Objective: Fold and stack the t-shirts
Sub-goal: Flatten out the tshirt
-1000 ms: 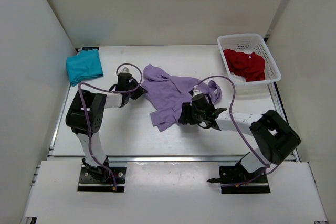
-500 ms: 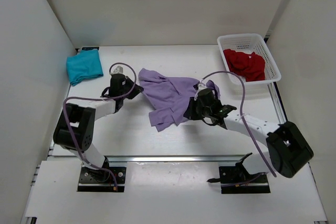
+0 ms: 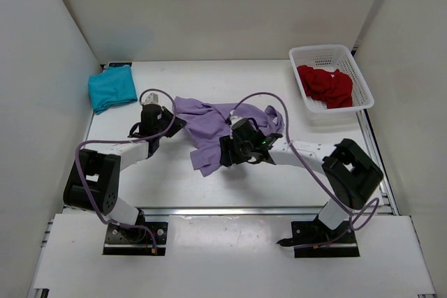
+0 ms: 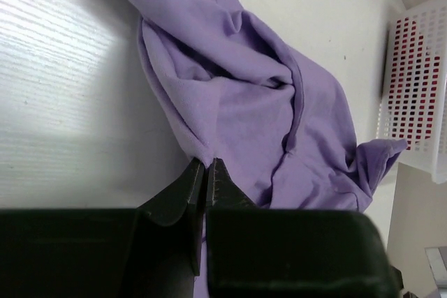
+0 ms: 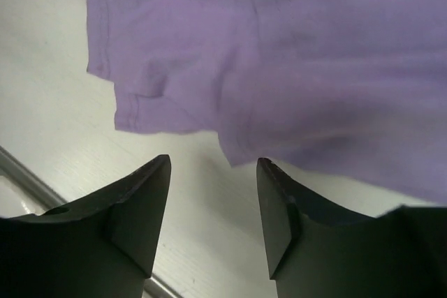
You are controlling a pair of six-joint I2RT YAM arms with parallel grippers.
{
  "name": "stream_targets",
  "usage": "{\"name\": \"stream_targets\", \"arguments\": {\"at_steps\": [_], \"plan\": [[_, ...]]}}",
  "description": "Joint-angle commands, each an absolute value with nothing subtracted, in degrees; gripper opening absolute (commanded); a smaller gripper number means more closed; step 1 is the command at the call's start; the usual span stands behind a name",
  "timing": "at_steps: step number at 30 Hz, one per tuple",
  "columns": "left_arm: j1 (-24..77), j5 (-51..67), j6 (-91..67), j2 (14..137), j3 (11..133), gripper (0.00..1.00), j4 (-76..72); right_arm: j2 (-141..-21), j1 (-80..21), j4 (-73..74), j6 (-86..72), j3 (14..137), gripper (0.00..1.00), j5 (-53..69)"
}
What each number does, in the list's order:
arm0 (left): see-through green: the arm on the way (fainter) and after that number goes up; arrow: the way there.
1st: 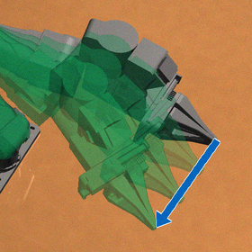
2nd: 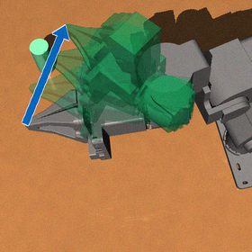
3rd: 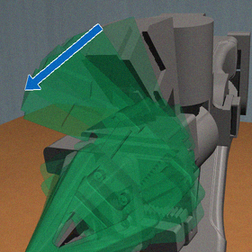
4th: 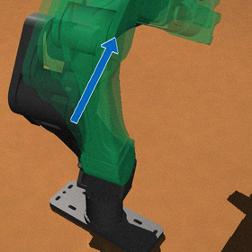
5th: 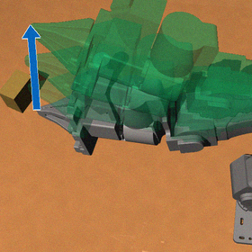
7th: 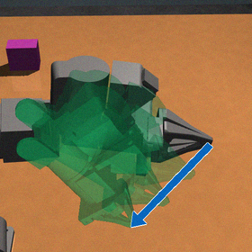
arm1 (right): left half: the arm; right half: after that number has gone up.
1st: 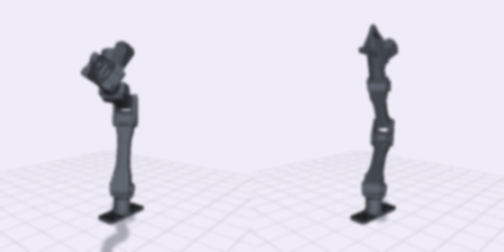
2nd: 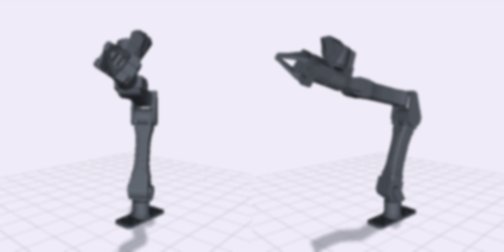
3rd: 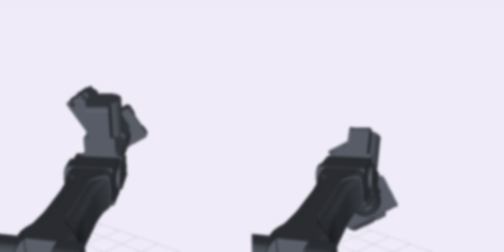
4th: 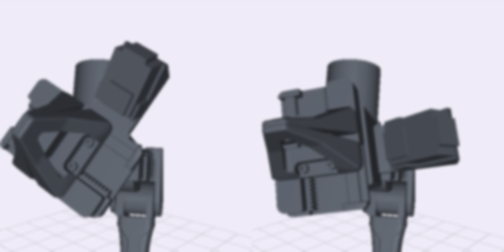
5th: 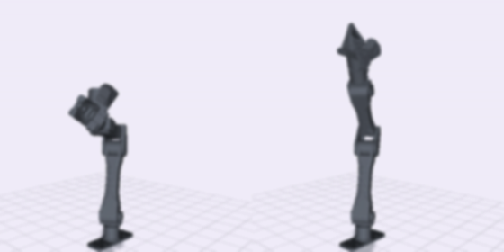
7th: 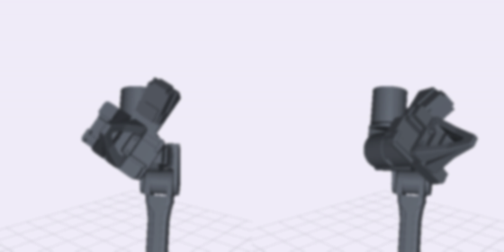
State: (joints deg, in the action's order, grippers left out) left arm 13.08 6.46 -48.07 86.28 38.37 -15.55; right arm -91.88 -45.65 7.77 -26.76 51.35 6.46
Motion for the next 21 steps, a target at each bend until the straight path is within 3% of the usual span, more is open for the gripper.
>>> {"name": "stream_targets", "arguments": {"at_steps": [1,5,9,12,14,15,16,21], "plan": [[13.71,6.59,-47.99,84.81,37.97,0.00,-17.14,-96.14,-46.40,8.52,-23.82,56.33,0.51,2.55],[13.36,7.20,-47.99,84.29,36.92,0.00,-17.75,-99.93,-47.46,13.53,-23.29,59.76,0.49,-6.56],[13.09,7.03,-48.42,83.50,35.86,0.00,-17.93,-101.25,-47.03,14.76,-23.29,60.29,0.39,-10.19],[13.27,6.78,-48.34,82.88,36.47,0.00,-17.76,-103.10,-45.62,16.60,-22.67,61.61,0.42,-8.26],[12.92,7.12,-48.34,82.62,36.21,0.00,-17.58,-103.36,-46.13,16.79,-22.50,62.05,0.23,-8.51],[12.31,8.08,-48.17,82.44,36.04,0.00,-17.67,-101.71,-46.06,16.96,-23.28,61.79,0.08,-10.09],[12.48,8.00,-48.43,82.01,36.04,0.00,-17.58,-100.65,-46.14,16.79,-23.29,61.18,0.02,-10.72],[11.43,8.79,-48.78,77.62,36.21,0.00,-16.00,-88.97,-44.22,20.99,-21.19,63.09,0.00,-13.88]]}}
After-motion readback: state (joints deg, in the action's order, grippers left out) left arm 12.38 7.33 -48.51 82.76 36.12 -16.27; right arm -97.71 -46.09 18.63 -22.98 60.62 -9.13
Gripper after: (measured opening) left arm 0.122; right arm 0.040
